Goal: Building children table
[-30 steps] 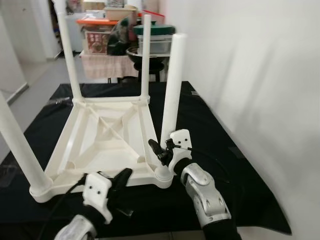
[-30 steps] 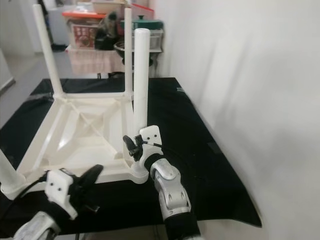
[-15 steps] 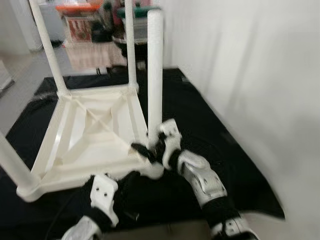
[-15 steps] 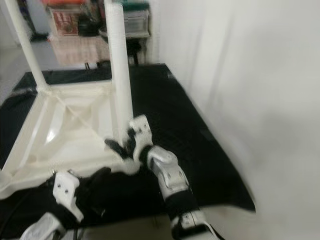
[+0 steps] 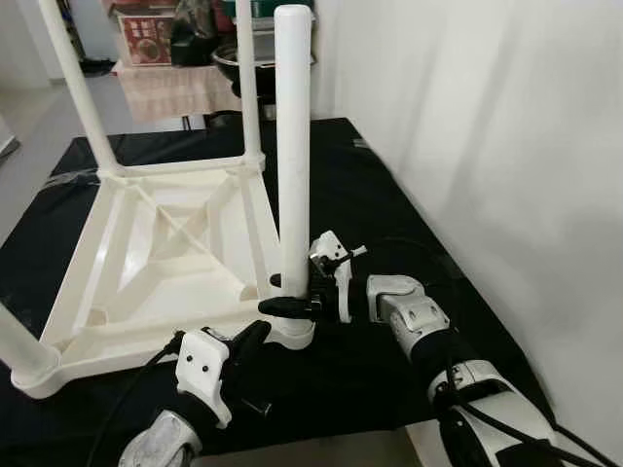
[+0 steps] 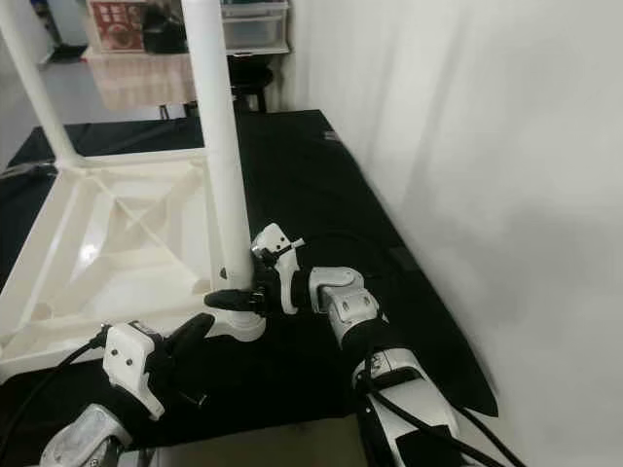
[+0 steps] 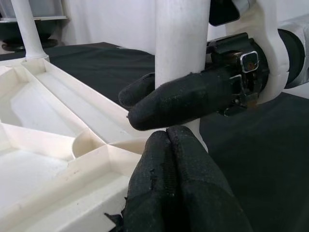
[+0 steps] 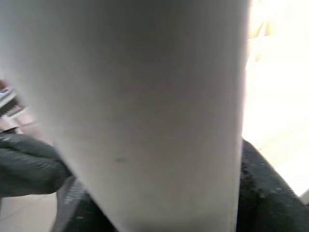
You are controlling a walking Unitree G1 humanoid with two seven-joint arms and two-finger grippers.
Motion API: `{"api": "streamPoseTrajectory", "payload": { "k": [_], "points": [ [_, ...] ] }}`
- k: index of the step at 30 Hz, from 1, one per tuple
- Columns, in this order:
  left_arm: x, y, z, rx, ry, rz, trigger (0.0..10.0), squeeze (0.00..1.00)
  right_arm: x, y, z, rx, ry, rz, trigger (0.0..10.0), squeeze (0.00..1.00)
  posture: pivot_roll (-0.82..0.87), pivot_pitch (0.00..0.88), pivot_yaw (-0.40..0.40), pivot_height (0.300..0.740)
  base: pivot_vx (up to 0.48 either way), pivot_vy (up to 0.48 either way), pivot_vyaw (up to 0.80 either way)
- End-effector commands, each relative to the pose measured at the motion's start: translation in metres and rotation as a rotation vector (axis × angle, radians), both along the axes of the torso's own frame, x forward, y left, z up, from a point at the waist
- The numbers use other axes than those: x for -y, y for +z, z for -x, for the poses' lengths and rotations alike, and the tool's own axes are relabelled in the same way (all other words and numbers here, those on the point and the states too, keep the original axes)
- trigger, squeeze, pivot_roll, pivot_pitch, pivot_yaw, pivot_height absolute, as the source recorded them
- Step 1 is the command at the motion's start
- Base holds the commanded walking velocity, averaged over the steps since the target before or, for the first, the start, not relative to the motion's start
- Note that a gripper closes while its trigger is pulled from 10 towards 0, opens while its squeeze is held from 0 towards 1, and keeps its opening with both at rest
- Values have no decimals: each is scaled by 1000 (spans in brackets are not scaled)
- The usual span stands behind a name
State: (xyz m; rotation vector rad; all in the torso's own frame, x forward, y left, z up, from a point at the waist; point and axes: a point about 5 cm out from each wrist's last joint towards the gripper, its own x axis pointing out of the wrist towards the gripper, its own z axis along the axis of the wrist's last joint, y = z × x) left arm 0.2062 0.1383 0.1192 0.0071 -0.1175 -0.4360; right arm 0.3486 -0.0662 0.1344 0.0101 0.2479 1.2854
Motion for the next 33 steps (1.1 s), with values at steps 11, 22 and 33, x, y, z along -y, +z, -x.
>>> {"api": "streamPoseTrajectory", "payload": {
  "k": [11,22,33],
  "points": [
    [1,-2,6,-13,-2,-4,10000,0,38,-31,-1,18,-459,53,0,0,60,0,-57,740,0,0,0],
    [3,-2,2,-23,-47,-4,10000,0,13,-66,61,-72,-896,98,0,0,21,0,1,740,0,0,0],
    [0,0,1,-14,-29,-8,10000,0,-30,-21,38,29,-599,-31,10000,1000,57,0,-37,740,0,0,0]
  ]
}}
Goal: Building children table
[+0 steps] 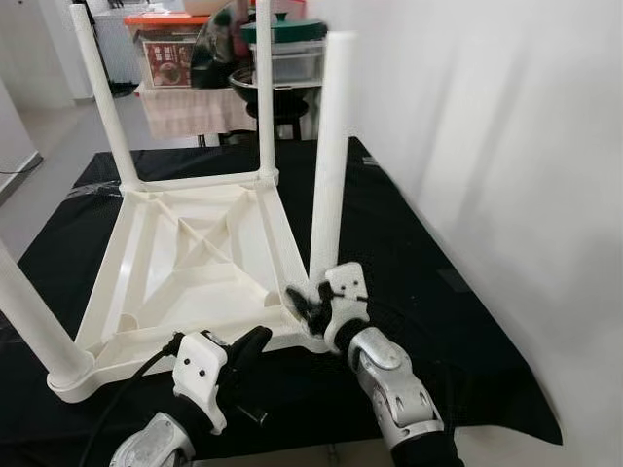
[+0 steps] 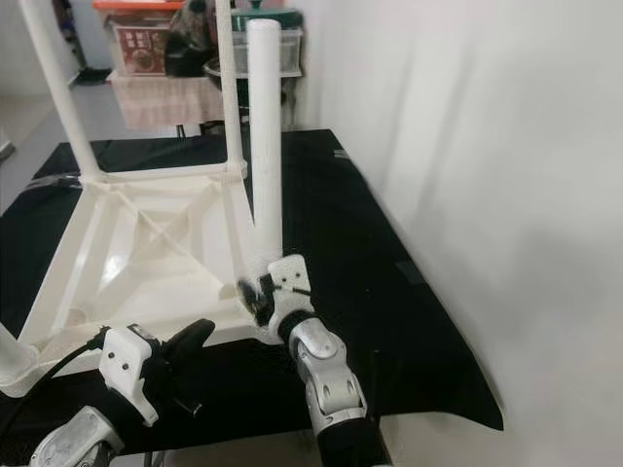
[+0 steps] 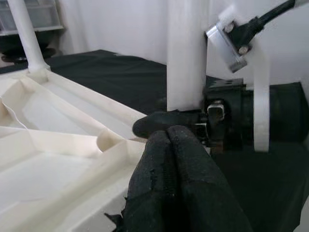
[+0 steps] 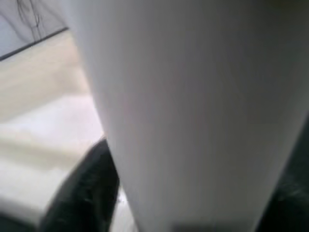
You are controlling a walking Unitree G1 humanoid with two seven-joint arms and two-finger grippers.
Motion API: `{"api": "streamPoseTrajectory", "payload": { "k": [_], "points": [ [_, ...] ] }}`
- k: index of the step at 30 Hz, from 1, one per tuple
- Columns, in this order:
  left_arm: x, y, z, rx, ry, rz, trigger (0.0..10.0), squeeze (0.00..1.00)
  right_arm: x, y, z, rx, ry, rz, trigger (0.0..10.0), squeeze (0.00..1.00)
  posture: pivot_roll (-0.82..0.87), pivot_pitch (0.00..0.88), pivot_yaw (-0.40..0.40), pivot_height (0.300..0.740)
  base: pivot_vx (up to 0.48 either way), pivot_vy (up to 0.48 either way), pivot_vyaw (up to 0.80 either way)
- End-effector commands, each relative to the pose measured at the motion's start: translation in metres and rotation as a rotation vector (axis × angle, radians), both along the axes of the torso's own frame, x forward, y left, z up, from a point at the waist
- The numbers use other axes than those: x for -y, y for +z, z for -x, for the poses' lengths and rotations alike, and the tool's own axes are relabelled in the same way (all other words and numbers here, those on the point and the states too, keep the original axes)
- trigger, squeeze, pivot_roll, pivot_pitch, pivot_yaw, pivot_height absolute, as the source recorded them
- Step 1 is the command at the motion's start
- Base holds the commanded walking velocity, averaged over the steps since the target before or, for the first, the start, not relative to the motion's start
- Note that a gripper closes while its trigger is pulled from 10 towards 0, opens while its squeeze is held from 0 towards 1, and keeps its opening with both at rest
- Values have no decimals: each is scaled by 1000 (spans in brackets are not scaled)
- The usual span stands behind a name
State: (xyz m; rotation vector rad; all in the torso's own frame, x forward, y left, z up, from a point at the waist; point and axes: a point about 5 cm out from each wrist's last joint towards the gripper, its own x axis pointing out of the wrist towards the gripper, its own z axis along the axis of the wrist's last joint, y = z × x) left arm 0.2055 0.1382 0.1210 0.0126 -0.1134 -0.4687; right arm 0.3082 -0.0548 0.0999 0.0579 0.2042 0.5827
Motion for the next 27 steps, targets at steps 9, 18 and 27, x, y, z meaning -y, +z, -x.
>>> {"api": "streamPoseTrajectory", "payload": {
  "k": [9,18,27],
  "points": [
    [-1,-3,-2,-10,-1,-3,10000,0,15,53,-21,152,631,-26,10000,0,61,0,-36,740,0,0,0],
    [-1,0,-3,2,11,-7,10000,0,20,58,-34,115,736,13,0,0,82,0,-41,740,0,0,0],
    [-3,-1,0,-4,19,-8,10000,0,33,42,-26,50,789,-8,0,0,74,0,-33,740,0,0,0]
  ]
}}
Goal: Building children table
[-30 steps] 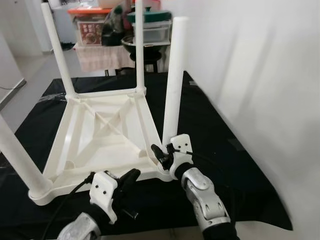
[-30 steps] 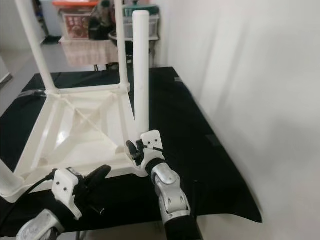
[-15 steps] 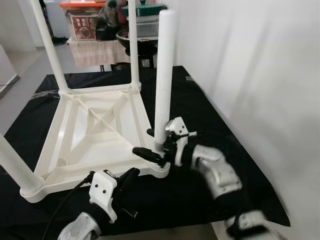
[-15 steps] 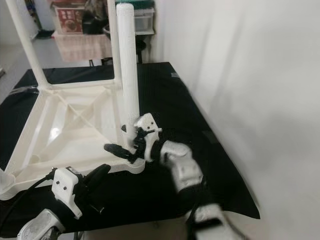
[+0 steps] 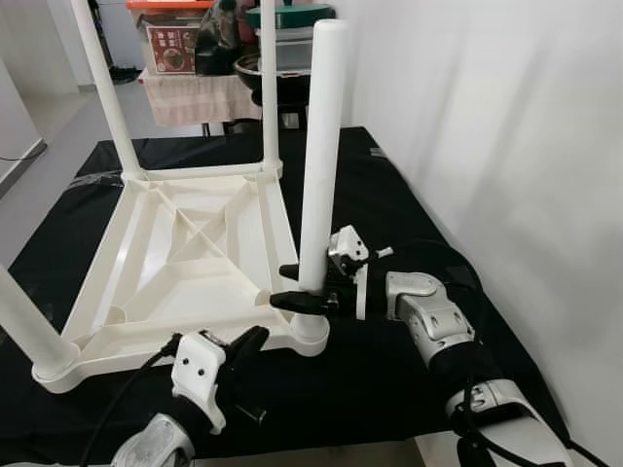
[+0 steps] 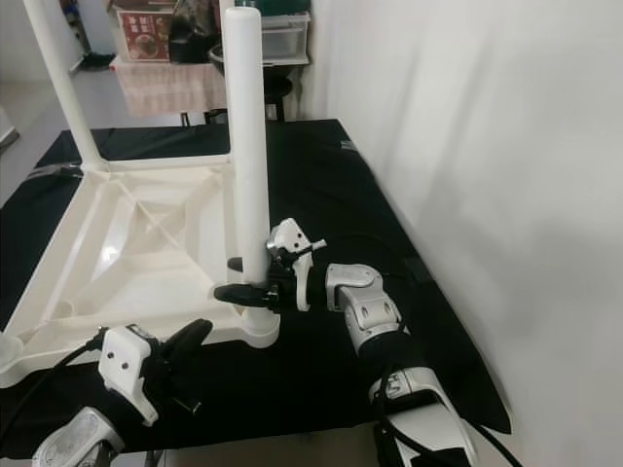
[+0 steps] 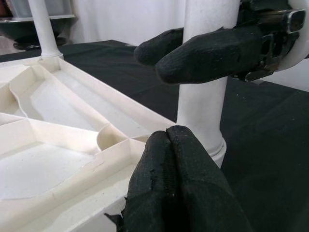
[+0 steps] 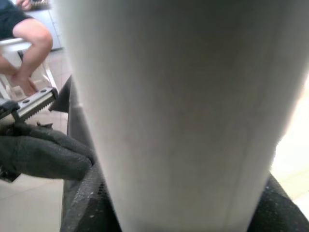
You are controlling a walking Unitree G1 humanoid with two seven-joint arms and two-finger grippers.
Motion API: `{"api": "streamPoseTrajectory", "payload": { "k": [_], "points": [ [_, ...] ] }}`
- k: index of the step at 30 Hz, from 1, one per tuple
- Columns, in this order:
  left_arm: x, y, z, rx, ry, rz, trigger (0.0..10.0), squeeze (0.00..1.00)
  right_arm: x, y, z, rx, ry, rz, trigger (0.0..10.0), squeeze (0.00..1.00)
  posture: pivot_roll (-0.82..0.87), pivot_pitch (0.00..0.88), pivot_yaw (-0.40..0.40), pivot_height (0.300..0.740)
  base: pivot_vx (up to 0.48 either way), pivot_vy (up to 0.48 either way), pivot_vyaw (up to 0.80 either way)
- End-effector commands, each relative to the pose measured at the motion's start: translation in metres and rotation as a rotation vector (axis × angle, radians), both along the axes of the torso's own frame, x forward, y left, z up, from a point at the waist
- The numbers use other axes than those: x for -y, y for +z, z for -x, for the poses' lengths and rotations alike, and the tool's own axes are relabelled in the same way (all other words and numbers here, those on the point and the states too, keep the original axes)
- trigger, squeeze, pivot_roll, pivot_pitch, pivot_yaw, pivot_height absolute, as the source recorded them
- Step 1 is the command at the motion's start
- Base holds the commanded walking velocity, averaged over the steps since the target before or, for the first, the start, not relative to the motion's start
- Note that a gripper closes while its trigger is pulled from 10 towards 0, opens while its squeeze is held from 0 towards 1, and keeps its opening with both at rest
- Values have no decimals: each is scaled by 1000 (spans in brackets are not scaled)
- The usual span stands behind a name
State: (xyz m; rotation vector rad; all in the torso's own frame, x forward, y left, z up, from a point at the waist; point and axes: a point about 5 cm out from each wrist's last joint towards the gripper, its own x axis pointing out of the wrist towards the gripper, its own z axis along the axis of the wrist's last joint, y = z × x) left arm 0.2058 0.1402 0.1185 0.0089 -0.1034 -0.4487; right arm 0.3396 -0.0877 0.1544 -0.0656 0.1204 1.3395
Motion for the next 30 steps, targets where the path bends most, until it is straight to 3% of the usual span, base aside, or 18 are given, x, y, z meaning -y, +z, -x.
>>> {"api": "streamPoseTrajectory", "payload": {
  "k": [1,4,6,7,8,9,10,11,12,13,15,19,20,22,25,26,28,30],
  "points": [
    [-1,2,1,5,-2,-11,10000,0,3,-15,5,-65,31,8,0,0,71,0,-31,740,0,0,0],
    [0,1,1,3,-12,-10,10000,0,23,-32,4,-82,-94,58,0,0,59,0,-28,740,0,0,0],
    [0,1,1,3,-12,-10,10000,0,23,-32,4,-82,-94,58,0,0,59,0,-28,740,0,0,0],
    [0,1,2,2,-14,-9,10000,0,30,-42,5,-85,-227,97,0,0,55,0,-37,740,0,0,0],
    [0,1,3,-2,-15,-10,10000,0,35,-59,7,-88,-497,187,0,0,55,0,-43,740,0,0,0],
    [0,1,3,-2,-15,-10,10000,0,35,-59,7,-88,-497,187,0,0,55,0,-43,740,0,0,0],
    [-1,0,5,-7,-13,-9,10000,0,35,-76,23,-131,-789,222,0,0,55,0,-32,740,0,0,0],
    [-1,0,5,-7,-13,-9,10000,0,35,-76,23,-131,-789,222,0,0,55,0,-32,740,0,0,0],
    [-1,0,6,-14,-17,-11,10000,0,24,-94,52,-198,-904,260,0,0,55,0,-23,740,0,0,0],
    [-1,-1,6,-19,-22,-12,10000,0,14,-102,71,-240,-943,275,0,0,52,0,-21,740,0,0,0],
    [0,-1,7,-23,-33,-15,10000,0,1,-104,77,-261,-911,262,0,0,47,0,-12,740,0,0,0],
    [-1,-1,5,-24,-42,-21,10000,0,-27,-91,55,-191,-824,216,0,0,54,0,-5,740,0,0,0],
    [-3,0,4,-19,-35,-22,10000,0,-37,-84,49,-170,-806,192,4118,0,56,0,-7,740,0,0,0],
    [-5,2,3,-11,-22,-22,10000,0,-49,-74,45,-166,-792,145,10000,0,63,0,-10,740,0,0,0],
    [-5,2,2,-8,-17,-21,10000,0,-53,-70,44,-182,-786,112,10000,0,63,0,-10,740,0,0,0],
    [-3,2,2,-8,-18,-19,10000,0,-54,-64,42,-183,-708,82,10000,1000,69,0,-10,740,0,0,0],
    [-3,2,2,-8,-18,-19,10000,0,-54,-64,42,-183,-708,82,10000,1000,69,0,-10,740,0,0,0],
    [1,2,3,-9,-25,-11,10000,0,-47,-43,33,-109,-562,31,10000,1000,67,0,-16,740,0,0,0]
  ]
}}
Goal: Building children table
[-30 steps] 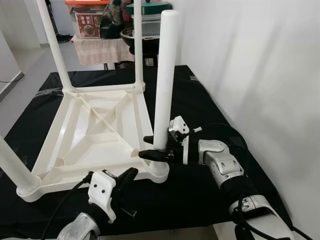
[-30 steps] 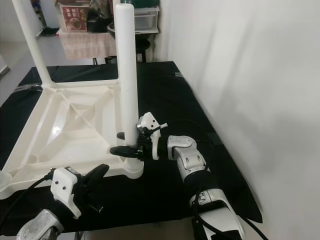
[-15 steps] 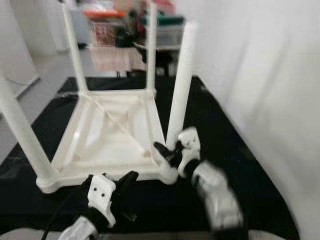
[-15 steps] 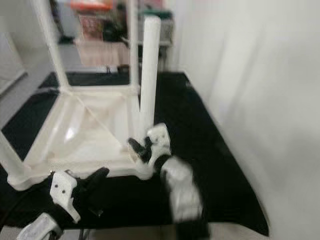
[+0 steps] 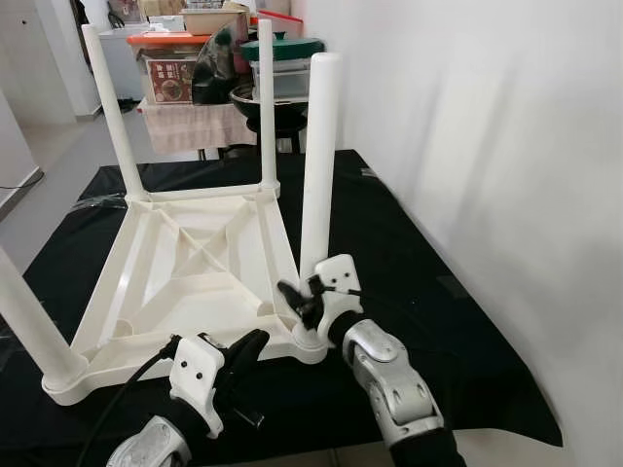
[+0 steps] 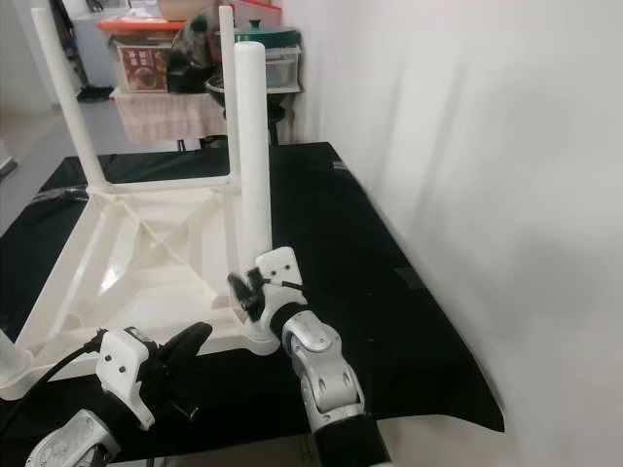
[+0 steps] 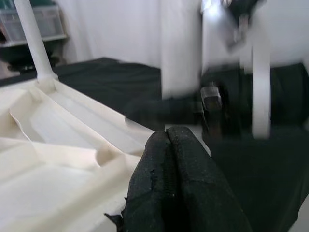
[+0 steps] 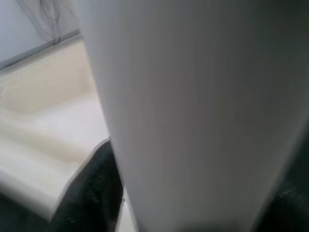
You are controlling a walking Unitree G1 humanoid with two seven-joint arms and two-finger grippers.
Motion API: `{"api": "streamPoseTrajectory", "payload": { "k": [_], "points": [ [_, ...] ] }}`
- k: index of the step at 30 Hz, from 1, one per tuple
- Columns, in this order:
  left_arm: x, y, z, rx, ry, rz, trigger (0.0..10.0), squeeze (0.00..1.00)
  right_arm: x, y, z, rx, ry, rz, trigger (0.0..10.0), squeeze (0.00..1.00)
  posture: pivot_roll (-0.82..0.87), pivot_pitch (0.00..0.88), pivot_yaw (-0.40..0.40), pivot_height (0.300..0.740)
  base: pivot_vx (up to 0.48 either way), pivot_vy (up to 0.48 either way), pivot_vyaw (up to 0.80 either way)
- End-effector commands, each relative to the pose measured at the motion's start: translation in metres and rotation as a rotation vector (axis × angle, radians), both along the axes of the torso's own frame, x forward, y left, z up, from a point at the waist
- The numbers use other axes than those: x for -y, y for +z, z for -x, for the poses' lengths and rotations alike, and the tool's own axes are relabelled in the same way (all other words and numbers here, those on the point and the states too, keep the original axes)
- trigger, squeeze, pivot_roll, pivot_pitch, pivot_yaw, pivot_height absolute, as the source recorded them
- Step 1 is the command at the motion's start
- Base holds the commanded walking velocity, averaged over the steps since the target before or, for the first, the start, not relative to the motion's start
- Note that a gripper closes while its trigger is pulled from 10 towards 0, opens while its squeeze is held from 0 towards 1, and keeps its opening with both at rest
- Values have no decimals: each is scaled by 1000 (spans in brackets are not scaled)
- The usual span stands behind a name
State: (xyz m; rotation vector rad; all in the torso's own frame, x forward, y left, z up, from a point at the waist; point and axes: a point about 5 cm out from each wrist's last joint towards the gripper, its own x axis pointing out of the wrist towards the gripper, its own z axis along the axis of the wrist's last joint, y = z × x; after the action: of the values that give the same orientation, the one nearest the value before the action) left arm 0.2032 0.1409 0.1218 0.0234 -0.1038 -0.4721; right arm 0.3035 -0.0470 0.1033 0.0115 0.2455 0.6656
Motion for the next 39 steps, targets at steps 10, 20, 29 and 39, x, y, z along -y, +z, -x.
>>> {"api": "streamPoseTrajectory", "payload": {
  "k": [10,20,29,39],
  "points": [
    [4,-3,0,-14,-1,9,10000,0,36,30,-25,63,635,66,10000,0,78,0,-30,740,0,0,0],
    [1,0,-1,-3,16,7,10000,0,36,45,-47,48,652,57,10000,0,87,0,-32,740,0,0,0],
    [2,0,-2,-2,10,6,10000,0,63,45,-45,49,669,-28,0,0,62,0,-22,740,0,0,0],
    [2,-3,3,-26,-23,6,10000,0,67,-32,9,-91,-131,69,0,0,46,0,2,740,0,0,0]
  ]
}}
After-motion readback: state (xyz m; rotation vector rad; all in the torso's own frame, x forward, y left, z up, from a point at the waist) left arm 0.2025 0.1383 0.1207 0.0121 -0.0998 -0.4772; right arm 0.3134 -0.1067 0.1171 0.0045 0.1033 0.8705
